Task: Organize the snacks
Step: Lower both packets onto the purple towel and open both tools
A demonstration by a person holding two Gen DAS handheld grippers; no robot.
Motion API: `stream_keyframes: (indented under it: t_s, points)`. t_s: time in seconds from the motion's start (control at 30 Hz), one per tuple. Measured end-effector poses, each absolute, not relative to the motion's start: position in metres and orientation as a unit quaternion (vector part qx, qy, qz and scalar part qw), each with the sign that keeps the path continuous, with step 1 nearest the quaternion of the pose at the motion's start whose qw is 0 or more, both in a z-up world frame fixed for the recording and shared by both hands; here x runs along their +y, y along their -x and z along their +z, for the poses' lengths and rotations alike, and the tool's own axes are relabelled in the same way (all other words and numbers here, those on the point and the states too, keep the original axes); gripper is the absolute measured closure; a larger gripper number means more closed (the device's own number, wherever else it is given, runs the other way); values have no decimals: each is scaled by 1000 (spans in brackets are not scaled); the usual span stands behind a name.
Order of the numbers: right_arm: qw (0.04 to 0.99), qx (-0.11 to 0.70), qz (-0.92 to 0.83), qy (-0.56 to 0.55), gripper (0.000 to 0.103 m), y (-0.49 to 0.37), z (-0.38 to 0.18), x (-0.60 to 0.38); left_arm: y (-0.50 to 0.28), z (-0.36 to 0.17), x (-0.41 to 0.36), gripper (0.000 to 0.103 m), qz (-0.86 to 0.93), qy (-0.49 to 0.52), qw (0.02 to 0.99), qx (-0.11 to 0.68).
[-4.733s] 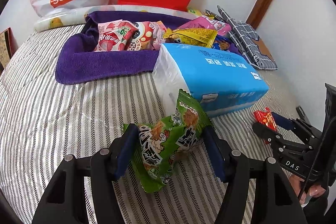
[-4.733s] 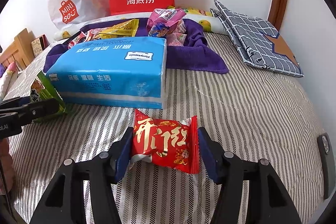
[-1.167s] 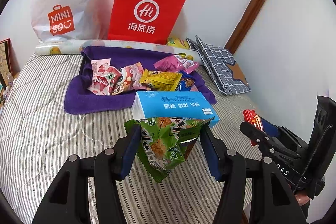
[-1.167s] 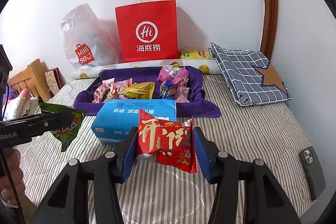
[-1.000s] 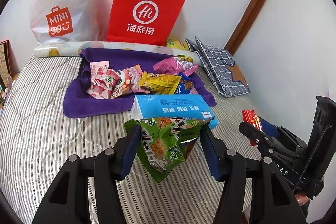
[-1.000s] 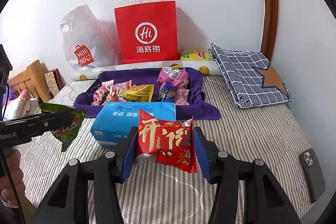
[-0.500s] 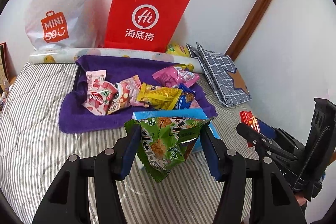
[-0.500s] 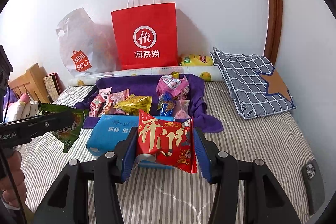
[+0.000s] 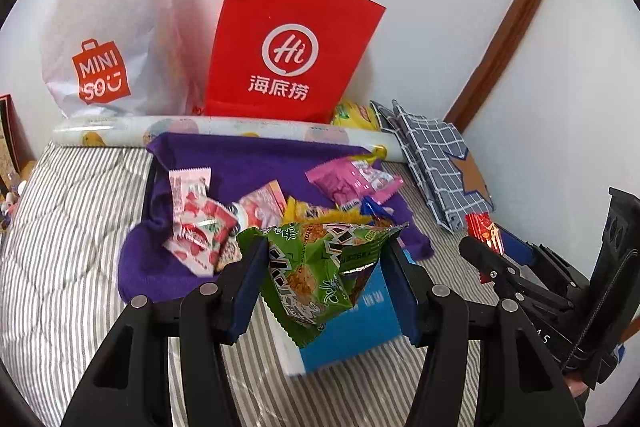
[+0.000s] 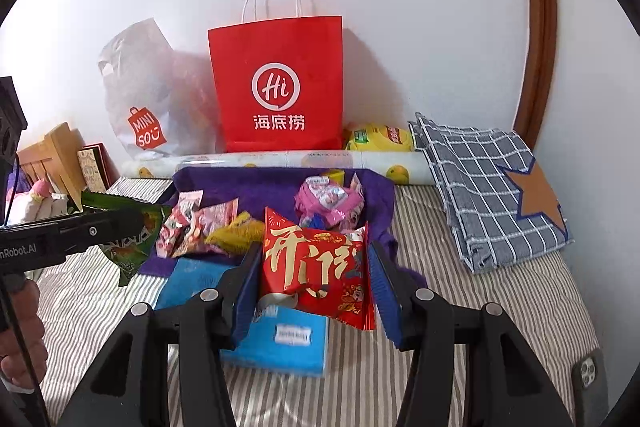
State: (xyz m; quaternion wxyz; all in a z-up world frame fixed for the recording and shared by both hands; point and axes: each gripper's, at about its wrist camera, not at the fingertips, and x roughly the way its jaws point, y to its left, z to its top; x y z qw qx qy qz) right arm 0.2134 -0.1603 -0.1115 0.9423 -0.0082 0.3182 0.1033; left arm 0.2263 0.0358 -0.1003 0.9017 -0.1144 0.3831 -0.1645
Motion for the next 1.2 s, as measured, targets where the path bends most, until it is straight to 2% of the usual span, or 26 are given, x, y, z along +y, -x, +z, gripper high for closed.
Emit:
stream_keyframes:
  t_s: [0.93, 1.2]
  points:
    - [933, 331, 138, -17, 54, -330, -121, -146, -323, -102, 48, 46, -125, 108, 916, 366]
    - [920, 359, 153, -37, 54, -345, -143, -150, -335, -129, 58, 46, -100, 110, 911, 385]
